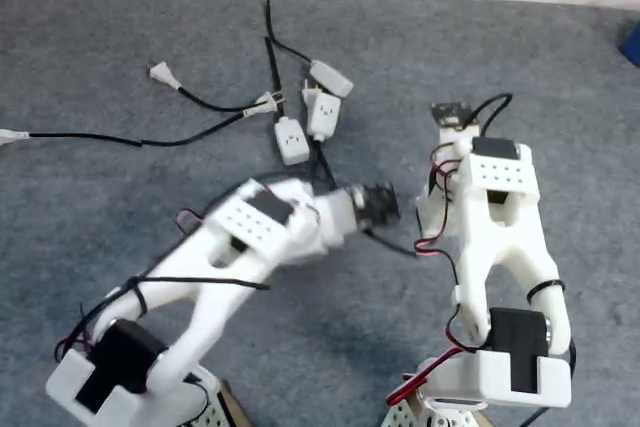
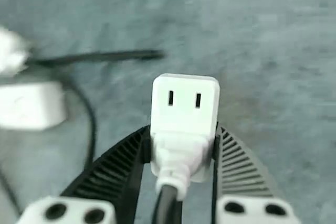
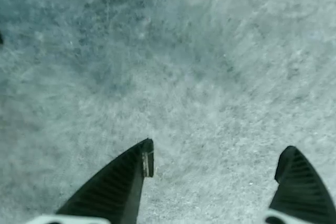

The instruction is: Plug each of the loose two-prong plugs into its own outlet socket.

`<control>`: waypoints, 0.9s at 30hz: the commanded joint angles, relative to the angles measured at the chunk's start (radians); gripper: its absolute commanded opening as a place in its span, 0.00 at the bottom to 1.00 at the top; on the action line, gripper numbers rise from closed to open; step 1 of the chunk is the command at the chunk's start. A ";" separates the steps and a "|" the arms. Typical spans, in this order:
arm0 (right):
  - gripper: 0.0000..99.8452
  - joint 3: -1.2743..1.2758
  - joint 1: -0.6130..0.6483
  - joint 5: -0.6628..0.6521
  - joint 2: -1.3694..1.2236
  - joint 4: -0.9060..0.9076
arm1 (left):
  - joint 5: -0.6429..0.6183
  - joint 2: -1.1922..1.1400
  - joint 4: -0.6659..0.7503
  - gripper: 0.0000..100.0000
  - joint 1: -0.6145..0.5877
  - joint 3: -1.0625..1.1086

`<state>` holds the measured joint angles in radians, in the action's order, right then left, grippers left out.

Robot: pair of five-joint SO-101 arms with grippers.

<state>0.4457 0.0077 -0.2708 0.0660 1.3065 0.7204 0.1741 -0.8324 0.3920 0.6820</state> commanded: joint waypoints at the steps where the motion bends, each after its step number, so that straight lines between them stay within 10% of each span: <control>1: 0.35 0.013 0.022 0.002 0.047 -0.027 | -0.006 0.005 -0.092 0.03 -0.104 -0.145; 27: 0.35 0.070 0.116 -0.025 0.047 -0.036 | 0.138 -0.435 -0.152 0.03 -1.188 -0.891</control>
<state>0.5194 0.1089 -0.2831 0.0660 1.2835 0.8539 -0.2094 -1.0042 -0.7388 -0.0775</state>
